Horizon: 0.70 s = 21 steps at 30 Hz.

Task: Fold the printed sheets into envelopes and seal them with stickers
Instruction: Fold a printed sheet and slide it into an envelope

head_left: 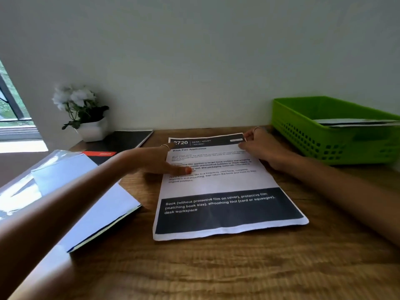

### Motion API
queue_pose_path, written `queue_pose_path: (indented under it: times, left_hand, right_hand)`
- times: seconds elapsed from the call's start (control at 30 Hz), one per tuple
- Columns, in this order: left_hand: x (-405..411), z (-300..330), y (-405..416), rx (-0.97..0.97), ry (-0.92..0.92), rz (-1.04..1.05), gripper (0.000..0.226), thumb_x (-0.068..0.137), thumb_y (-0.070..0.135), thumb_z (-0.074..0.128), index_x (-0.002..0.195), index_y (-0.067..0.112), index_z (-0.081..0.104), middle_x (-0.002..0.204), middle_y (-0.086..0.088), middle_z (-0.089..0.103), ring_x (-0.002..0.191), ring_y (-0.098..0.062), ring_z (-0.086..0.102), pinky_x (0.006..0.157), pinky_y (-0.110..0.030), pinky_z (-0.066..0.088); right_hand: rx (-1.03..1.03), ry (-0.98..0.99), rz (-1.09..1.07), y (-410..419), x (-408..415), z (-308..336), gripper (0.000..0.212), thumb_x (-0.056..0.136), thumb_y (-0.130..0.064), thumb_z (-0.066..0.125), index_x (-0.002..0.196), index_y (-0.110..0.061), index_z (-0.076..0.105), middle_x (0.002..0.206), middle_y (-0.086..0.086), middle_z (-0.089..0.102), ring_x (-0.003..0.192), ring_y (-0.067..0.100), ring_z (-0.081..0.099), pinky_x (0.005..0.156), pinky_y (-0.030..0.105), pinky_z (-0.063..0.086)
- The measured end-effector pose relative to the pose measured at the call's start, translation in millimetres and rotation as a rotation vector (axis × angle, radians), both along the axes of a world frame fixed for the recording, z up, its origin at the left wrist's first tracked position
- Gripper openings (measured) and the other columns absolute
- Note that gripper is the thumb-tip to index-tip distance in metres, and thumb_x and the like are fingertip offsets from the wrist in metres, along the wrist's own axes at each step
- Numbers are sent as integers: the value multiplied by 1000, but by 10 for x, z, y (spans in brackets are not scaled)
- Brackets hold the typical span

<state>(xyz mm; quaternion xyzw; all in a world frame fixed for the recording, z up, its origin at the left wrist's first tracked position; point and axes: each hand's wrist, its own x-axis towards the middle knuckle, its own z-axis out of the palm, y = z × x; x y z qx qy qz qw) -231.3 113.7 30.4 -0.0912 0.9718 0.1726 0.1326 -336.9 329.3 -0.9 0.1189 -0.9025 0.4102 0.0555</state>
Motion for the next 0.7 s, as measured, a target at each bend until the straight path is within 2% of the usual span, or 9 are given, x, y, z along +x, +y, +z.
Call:
queue_pose_path:
  times: [0.07, 0.17, 0.23, 0.3, 0.4, 0.5, 0.57, 0.63, 0.7]
  left_hand:
    - [-56, -73, -65, 13, 27, 20, 104, 63, 63, 65, 145, 20, 18, 135, -2, 51, 98, -13, 52, 96, -30, 41]
    - [-85, -176, -180, 86, 139, 78, 107, 52, 65, 74, 139, 22, 29, 126, 1, 56, 102, -14, 57, 91, -32, 48]
    - [-125, -247, -245, 244, 293, 86, 100, 49, 54, 84, 130, 31, 31, 112, 9, 59, 93, -6, 60, 82, -26, 51]
    - [-131, -305, -248, 409, 402, 90, 110, 55, 29, 87, 138, 36, 15, 101, 13, 58, 88, -3, 60, 81, -24, 50]
    - [-132, -357, -241, 400, 537, 109, 120, 57, 21, 86, 144, 31, 5, 87, 9, 62, 78, -7, 65, 84, -32, 54]
    - [-87, -340, -265, 249, 550, 123, 98, 54, 46, 82, 136, 25, 33, 87, 6, 64, 76, -6, 64, 73, -29, 55]
    - [-66, -338, -279, 116, 515, 108, 82, 48, 64, 74, 115, 19, 57, 96, 2, 64, 82, -12, 64, 74, -36, 57]
    - [-49, -363, -280, 59, 535, 73, 64, 57, 60, 73, 105, 19, 64, 105, 3, 62, 92, -15, 61, 81, -38, 53]
    - [-37, -361, -262, 2, 568, -7, 47, 68, 54, 71, 108, 28, 65, 114, 6, 63, 99, -13, 56, 85, -31, 45]
  right_hand:
    - [-104, -27, -30, -41, -38, -26, 35, 83, -5, 61, 116, 7, 55, 104, 24, 61, 101, 34, 59, 88, 41, 47]
    - [-303, -102, -49, -72, -122, -33, 39, 83, -3, 64, 119, -5, 50, 109, 14, 61, 95, 25, 59, 78, 34, 48]
    - [-370, -106, -31, -90, -189, -42, 43, 82, 1, 64, 121, -8, 49, 109, 8, 60, 95, 20, 57, 78, 29, 47]
    - [-398, -89, -3, -80, -210, -90, 43, 82, 4, 62, 121, -8, 51, 109, 6, 61, 95, 19, 59, 79, 29, 50]
    - [-320, -35, 15, -14, -235, -178, 32, 86, -2, 58, 116, -12, 60, 105, 9, 66, 92, 22, 63, 79, 32, 53]
    - [-215, 42, 84, 53, -197, -173, 26, 87, -11, 59, 111, -16, 66, 101, 7, 69, 96, 23, 64, 88, 39, 52]
    - [-148, 138, 157, 92, -129, -149, 26, 86, -5, 59, 108, -14, 69, 99, 6, 70, 91, 18, 64, 84, 26, 51]
    - [-5, 264, 209, 118, -36, -121, 29, 81, 5, 56, 99, -12, 72, 91, 3, 68, 80, 10, 60, 71, 9, 43]
    - [105, 312, 210, 121, 33, -97, 32, 77, 6, 54, 92, -15, 73, 88, 2, 67, 81, 10, 58, 69, 11, 40]
